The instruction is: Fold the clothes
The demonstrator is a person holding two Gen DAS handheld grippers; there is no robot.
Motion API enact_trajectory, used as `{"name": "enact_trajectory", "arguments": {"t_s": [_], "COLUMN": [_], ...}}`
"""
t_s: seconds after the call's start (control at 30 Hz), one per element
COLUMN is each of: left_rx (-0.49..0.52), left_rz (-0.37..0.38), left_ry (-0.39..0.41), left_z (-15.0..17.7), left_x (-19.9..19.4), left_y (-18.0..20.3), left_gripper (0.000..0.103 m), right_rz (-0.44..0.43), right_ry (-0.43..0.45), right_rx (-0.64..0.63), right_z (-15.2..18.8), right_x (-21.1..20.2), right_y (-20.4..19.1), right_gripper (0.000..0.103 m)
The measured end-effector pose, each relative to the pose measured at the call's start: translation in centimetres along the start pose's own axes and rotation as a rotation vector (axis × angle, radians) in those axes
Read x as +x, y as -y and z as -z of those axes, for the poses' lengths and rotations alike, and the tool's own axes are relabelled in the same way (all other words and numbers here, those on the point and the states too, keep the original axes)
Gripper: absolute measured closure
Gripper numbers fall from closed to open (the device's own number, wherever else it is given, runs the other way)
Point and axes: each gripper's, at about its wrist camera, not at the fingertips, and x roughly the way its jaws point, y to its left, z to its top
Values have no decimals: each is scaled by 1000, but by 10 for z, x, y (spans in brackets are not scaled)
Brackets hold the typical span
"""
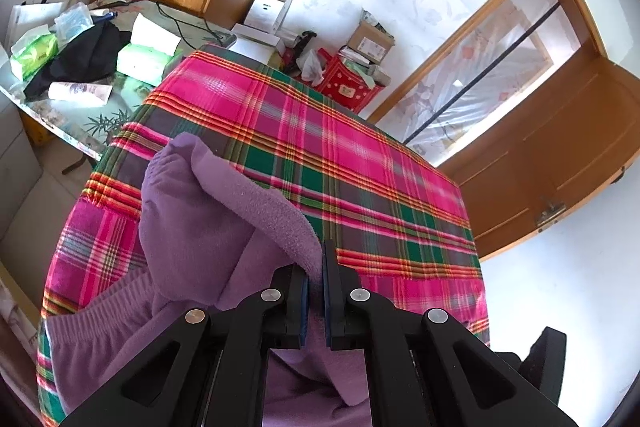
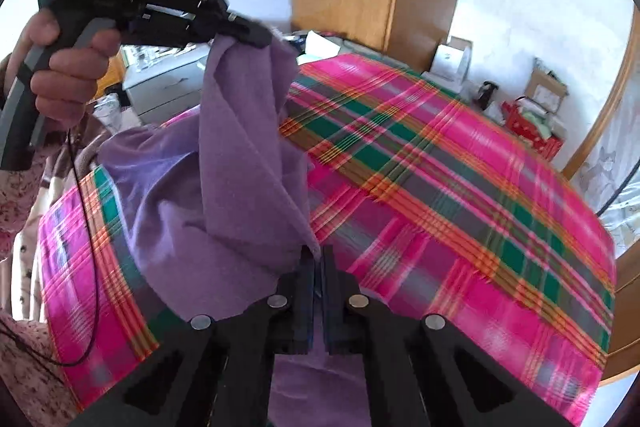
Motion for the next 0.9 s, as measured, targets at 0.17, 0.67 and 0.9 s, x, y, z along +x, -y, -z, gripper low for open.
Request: {"name": "enact_trajectory", "arguments": {"t_s": [0.17, 0.67, 0.9], "left_rx": [-24, -51, -39], "left_rz": [-12, -43, -94], "left_ry": [8, 2, -40], "left_z": [-9, -36, -43], "left_x": [12, 47, 76], "left_y": [-6, -8, -14], "left_gripper": [98, 98, 98], "right_rz": [215, 567, 553], "right_ry": [85, 133, 57], "right_rx": [28, -97, -59], "right_z": [-16, -51, -54], "right_x": [-8, 24, 64], "right_y": [20, 27, 45], "right_gripper": [101, 101, 100]}}
